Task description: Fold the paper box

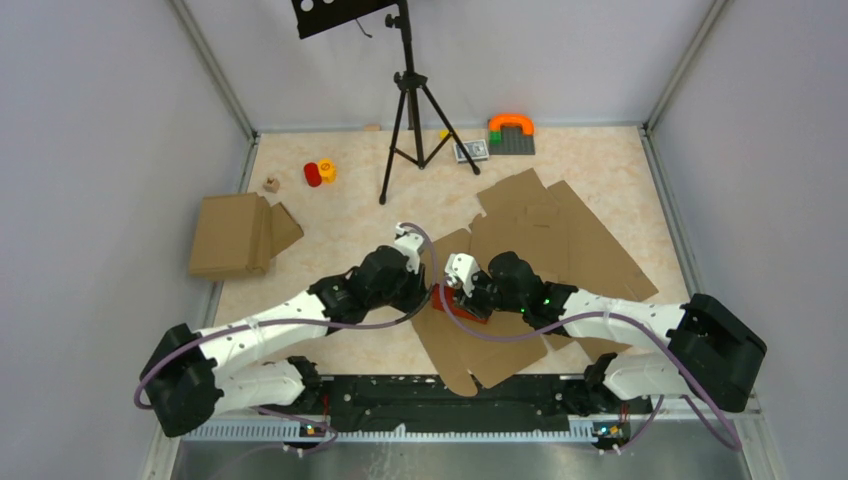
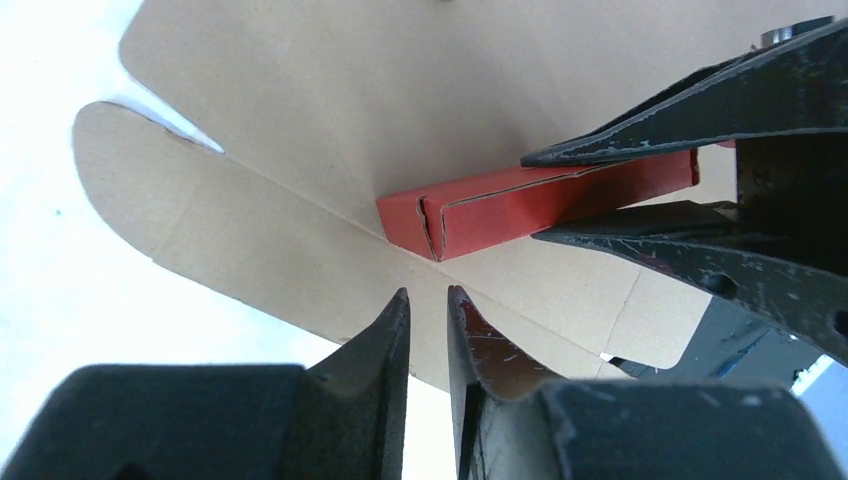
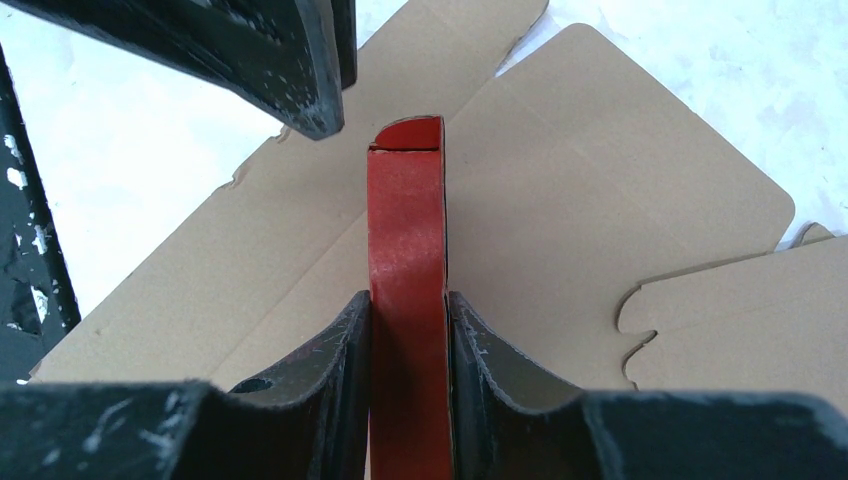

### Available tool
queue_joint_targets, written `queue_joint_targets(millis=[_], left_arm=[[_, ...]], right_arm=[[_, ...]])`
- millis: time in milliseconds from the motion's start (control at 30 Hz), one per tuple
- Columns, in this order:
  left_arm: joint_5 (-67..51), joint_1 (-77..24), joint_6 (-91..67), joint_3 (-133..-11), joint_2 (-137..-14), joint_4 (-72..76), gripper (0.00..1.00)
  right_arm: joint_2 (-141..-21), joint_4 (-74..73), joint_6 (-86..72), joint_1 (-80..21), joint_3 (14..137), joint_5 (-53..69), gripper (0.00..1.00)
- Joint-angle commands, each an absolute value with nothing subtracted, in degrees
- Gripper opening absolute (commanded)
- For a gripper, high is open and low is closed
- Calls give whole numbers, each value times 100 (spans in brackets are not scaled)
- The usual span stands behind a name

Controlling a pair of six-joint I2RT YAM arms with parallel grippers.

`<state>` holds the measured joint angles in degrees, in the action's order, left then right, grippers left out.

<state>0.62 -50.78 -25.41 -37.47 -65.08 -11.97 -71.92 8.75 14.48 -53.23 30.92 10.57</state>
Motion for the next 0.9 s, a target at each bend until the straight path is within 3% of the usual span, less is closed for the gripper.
queue_joint_targets(millis=[0, 500, 867], left_arm=[[250, -5069, -2468, -3917, -6084, -1282, 23], [-248, -4932, -2136, -4498, -6660, -1021, 21], [-97, -4661, -2522, -4907, -6916, -1296, 31]], right_arm=[[-7296, 1011, 1520, -5418, 3305, 1115, 18], [-7287, 975, 1511, -5414, 3309, 1160, 18], [-7277, 1000, 1529, -5419, 3288, 1195, 17]])
